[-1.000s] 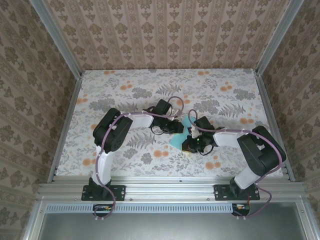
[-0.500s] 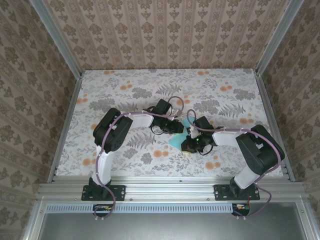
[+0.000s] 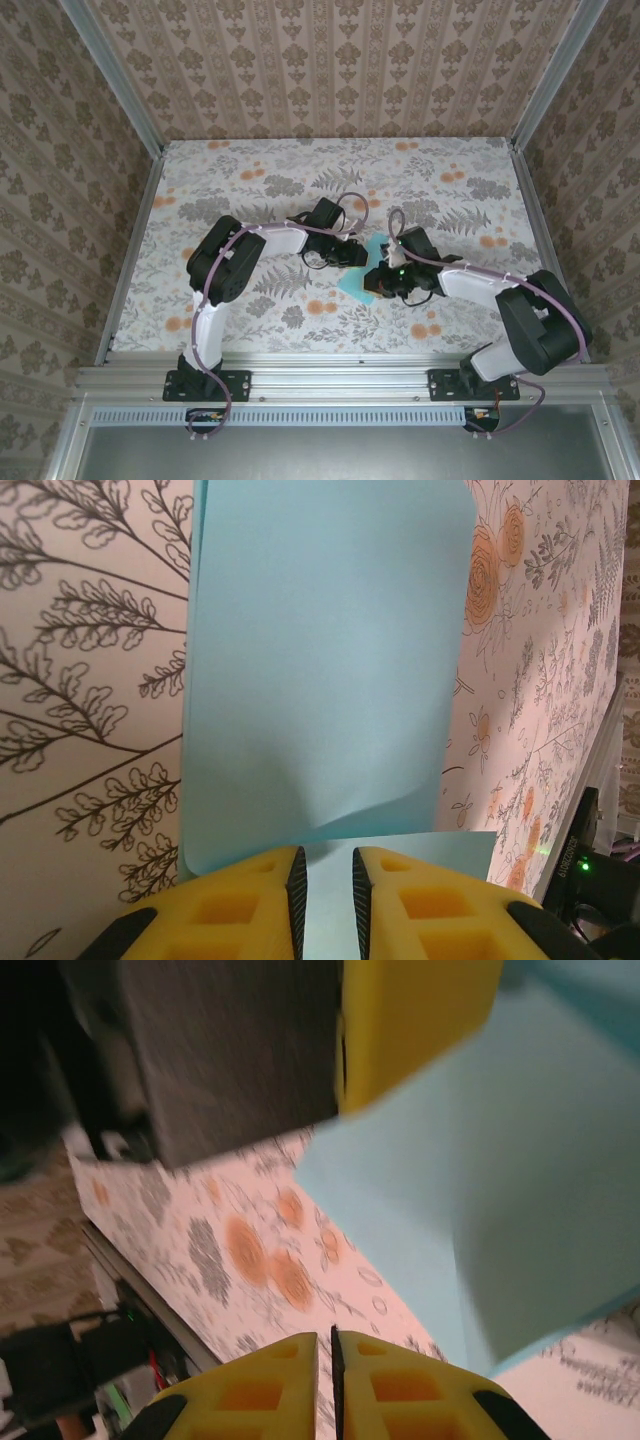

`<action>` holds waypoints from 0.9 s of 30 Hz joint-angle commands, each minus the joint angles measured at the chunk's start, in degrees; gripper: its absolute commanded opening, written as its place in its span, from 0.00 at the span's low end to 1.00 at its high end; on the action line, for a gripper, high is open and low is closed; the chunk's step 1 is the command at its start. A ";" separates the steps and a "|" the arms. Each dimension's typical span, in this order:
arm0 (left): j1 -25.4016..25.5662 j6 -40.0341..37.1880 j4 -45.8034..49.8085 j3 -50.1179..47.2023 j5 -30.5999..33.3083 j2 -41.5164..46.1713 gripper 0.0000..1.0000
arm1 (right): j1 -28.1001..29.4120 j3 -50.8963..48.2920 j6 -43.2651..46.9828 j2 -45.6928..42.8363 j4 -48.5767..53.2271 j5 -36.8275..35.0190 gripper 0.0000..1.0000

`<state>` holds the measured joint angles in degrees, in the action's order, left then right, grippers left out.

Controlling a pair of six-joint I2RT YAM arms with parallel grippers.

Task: Fold a paper plane with a square sheet of paper (pick it up from the middle)
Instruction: Fold the triangle a second time at the center of the table.

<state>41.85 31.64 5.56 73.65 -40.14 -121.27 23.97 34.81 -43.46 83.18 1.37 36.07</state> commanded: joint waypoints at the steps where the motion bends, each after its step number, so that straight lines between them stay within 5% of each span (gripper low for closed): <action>1: -0.10 -3.28 6.21 -4.34 10.66 -7.68 0.24 | -0.55 0.06 -3.41 1.09 -3.01 -0.72 0.14; 10: -0.31 -3.58 6.44 -4.19 10.43 -7.49 0.24 | 0.29 -0.55 -1.90 9.12 -5.08 -0.62 0.14; 27: -0.80 -4.43 9.12 -1.25 9.30 -6.80 0.24 | 1.60 -2.78 5.03 10.29 2.24 -3.09 0.12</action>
<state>41.54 30.37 7.22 74.72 -40.62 -121.54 24.34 33.93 -40.51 92.01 -1.72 34.24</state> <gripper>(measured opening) 0.242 0.122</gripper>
